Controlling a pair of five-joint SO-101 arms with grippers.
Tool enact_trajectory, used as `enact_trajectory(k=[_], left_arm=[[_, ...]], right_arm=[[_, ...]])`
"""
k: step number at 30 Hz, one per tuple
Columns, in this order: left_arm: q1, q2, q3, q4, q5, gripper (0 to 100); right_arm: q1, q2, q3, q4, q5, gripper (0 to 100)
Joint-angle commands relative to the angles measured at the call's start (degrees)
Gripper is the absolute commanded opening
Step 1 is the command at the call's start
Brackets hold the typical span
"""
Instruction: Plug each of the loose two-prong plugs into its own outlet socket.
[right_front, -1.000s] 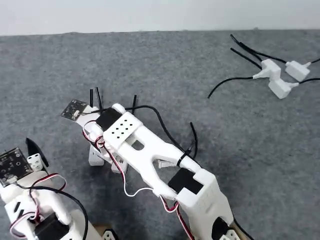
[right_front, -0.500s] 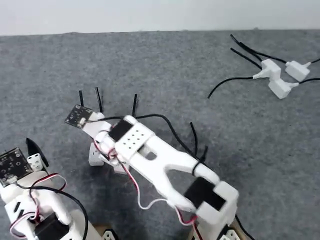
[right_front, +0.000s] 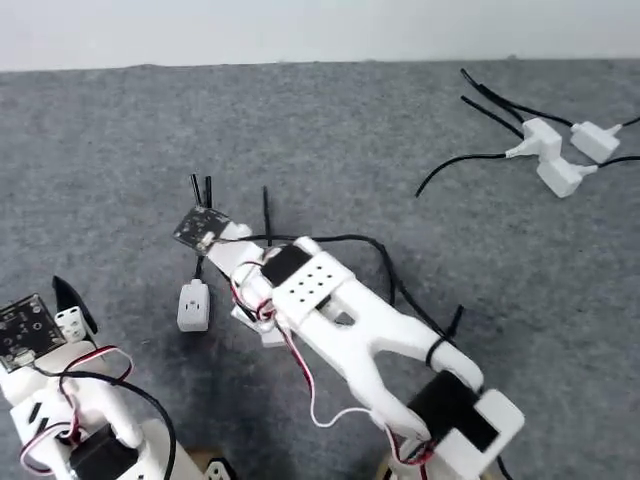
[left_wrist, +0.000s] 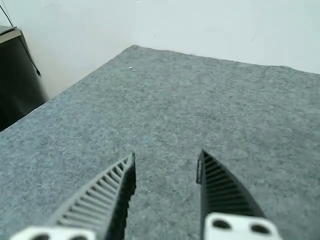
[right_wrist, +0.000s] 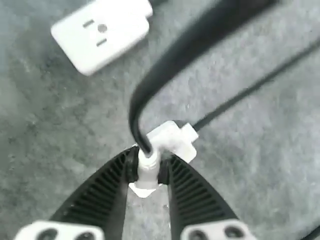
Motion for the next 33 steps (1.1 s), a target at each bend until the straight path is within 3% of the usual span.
enact_trajectory(k=[1,16,26,33], left_arm=[[-0.1,-0.8,-0.5,-1.7,-0.5,20],[0.0,-0.9,0.0,-1.8,-0.5,20],[0.4,-0.9,0.2,-1.8,-0.5,20],[9.1,-0.9,3.0,-1.7,-3.1,20]], right_arm=[[1.6,-4.3,4.6,-1.4,0.7,0.7],[6.9,-16.3,24.4,-9.9,6.6,0.7],[6.6,-16.8,24.0,-9.8,6.2,0.7],[6.1,-16.8,14.2,-2.7,1.8,0.7]])
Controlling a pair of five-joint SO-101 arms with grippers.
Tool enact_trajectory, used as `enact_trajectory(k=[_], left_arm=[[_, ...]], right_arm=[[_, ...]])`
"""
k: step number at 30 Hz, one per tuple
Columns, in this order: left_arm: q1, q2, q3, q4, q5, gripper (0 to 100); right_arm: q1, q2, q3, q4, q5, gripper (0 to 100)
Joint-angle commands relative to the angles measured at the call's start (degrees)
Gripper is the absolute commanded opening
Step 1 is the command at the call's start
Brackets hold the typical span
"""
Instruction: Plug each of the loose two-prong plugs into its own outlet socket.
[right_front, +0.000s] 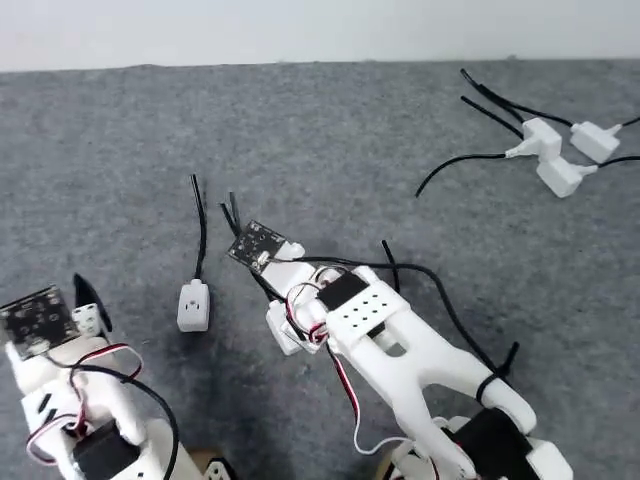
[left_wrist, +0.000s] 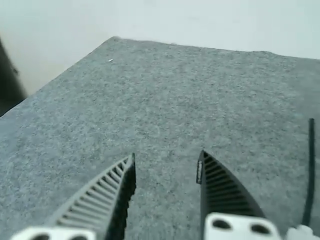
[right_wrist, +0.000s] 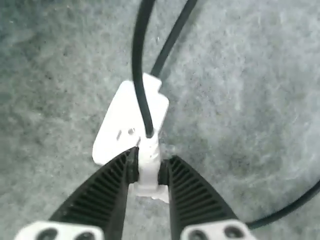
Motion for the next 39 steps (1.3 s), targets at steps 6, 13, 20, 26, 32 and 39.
enact_trajectory(k=[6,13,20,26,32,39], left_arm=[[16.2,-0.9,0.8,-1.2,-1.2,20],[34.6,-0.9,0.7,-2.4,1.2,20],[48.6,-0.9,-2.4,-5.5,3.7,20],[54.2,-0.9,-4.4,-6.9,3.7,20],[54.9,-0.9,-9.2,-6.6,3.7,19],[54.9,-0.9,-9.7,-6.9,3.7,20]], right_arm=[[-0.7,-1.0,-25.1,15.5,-4.0,0.7],[-0.6,-1.0,-45.7,26.4,-6.3,0.7],[-0.6,-0.9,-59.6,33.1,-9.1,0.7],[-2.9,-0.9,-61.5,36.6,-9.2,0.7],[-3.6,-1.2,-61.5,37.9,-9.4,0.7],[-3.7,-5.9,-61.2,39.3,-11.5,0.7]])
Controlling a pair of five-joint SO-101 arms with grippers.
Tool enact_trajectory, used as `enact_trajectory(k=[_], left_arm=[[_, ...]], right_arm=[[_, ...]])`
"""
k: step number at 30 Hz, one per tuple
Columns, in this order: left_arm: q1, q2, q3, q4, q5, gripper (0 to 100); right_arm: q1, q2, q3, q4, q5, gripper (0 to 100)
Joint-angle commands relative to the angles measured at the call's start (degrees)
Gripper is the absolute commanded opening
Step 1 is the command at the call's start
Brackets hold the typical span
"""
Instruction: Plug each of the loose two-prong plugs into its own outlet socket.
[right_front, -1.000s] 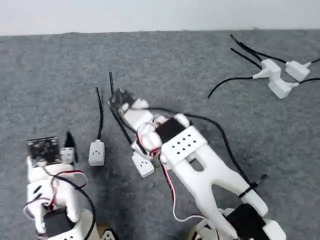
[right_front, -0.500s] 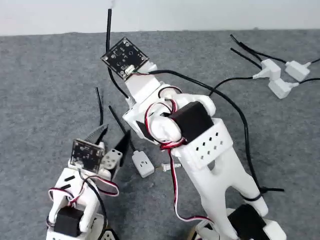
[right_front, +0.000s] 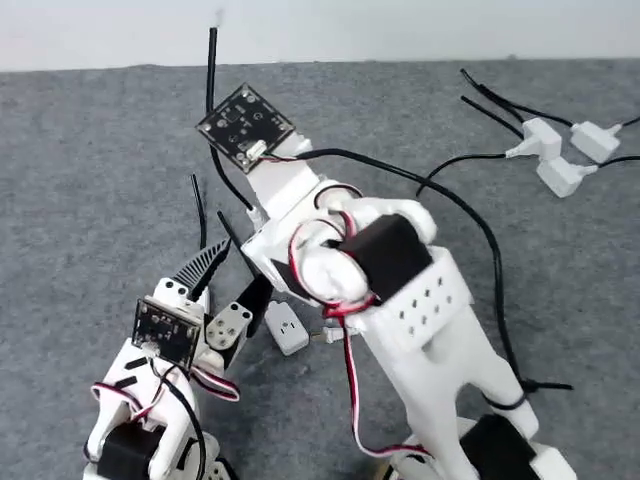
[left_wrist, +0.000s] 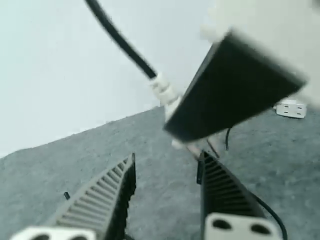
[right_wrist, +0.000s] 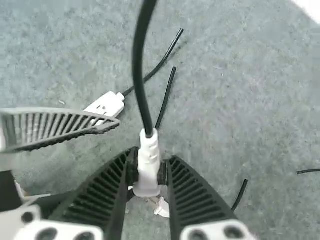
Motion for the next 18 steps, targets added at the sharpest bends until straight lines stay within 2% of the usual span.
enact_trajectory(k=[1,18], left_arm=[[0.0,-0.9,-3.1,-1.7,0.6,20],[-1.1,-0.8,-3.0,-4.2,0.4,20]], right_arm=[[-0.7,-3.6,-2.7,1.8,-0.9,0.7],[-3.4,-3.8,-2.6,6.9,-2.6,0.7]])
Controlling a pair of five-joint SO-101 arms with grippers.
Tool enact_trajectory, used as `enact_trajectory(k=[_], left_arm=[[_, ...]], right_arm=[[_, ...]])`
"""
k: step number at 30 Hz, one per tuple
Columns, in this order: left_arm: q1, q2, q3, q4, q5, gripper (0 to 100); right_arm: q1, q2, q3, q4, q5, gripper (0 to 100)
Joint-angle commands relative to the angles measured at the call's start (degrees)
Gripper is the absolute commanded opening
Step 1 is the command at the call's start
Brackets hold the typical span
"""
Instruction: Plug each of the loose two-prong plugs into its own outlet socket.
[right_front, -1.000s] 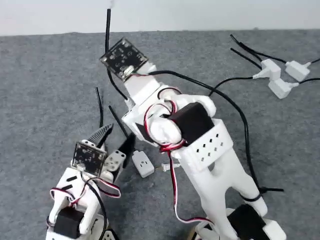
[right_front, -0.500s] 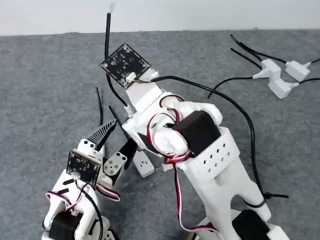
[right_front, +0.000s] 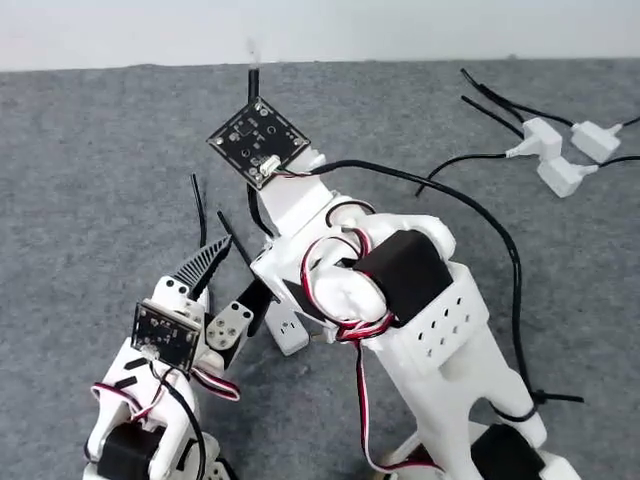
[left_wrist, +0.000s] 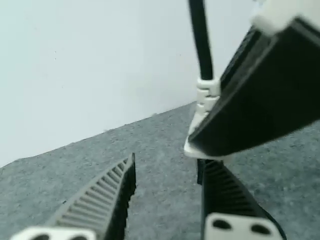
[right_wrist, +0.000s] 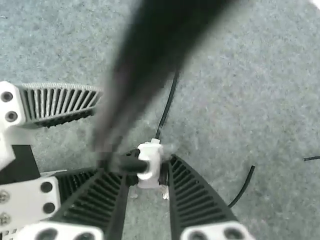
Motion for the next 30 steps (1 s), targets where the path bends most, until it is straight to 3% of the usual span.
enact_trajectory(k=[1,14,20,24,30], left_arm=[[-2.2,-0.8,-3.0,-2.1,0.5,20],[-3.3,-0.8,0.7,3.5,-0.1,20],[-3.6,-0.8,2.3,7.5,-6.2,20],[-9.8,-0.8,4.2,8.4,-8.3,20],[-24.1,-0.8,5.1,8.1,-8.4,20]], right_arm=[[-1.7,-1.3,-2.5,1.4,-0.9,0.7],[-1.7,-0.5,-2.5,1.4,-0.9,0.7],[0.1,7.4,-2.5,4.9,-0.5,0.7],[2.4,10.1,-2.5,4.9,-0.1,0.8],[2.2,11.5,-2.5,4.1,6.7,0.8]])
